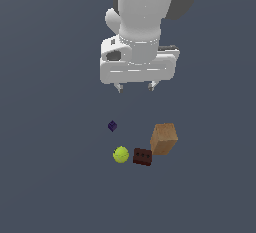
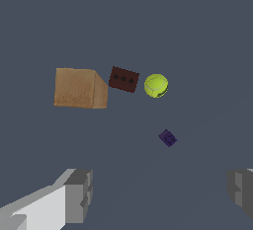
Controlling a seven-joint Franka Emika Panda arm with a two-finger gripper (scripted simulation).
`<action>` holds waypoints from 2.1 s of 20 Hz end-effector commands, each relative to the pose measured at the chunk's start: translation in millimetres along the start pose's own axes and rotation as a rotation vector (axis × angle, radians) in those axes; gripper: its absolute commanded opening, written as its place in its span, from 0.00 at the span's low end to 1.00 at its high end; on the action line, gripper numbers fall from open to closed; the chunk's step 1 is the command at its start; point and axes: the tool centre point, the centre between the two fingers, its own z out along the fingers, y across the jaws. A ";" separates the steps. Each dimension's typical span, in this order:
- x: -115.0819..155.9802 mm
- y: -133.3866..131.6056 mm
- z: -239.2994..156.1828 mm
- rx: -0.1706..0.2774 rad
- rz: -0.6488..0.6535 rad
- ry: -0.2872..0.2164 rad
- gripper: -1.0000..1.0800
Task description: Pick up a designated object from a clutter of objects.
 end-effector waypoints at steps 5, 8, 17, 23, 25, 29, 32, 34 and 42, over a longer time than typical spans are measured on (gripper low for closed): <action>1.6 -0.5 0.9 -0.002 -0.007 0.002 0.96; 5.1 -3.8 4.8 -0.002 -0.005 0.001 0.96; 30.5 -32.0 37.6 -0.004 0.014 -0.006 0.96; 54.2 -67.3 78.3 -0.003 0.036 -0.013 0.96; 60.2 -78.2 91.1 -0.002 0.043 -0.015 0.96; 68.3 -96.0 111.7 0.000 0.054 -0.019 0.96; 72.0 -105.2 122.5 0.002 0.059 -0.021 0.96; 73.5 -109.4 127.4 0.003 0.062 -0.022 0.96; 73.7 -112.0 133.7 0.003 0.062 -0.024 0.96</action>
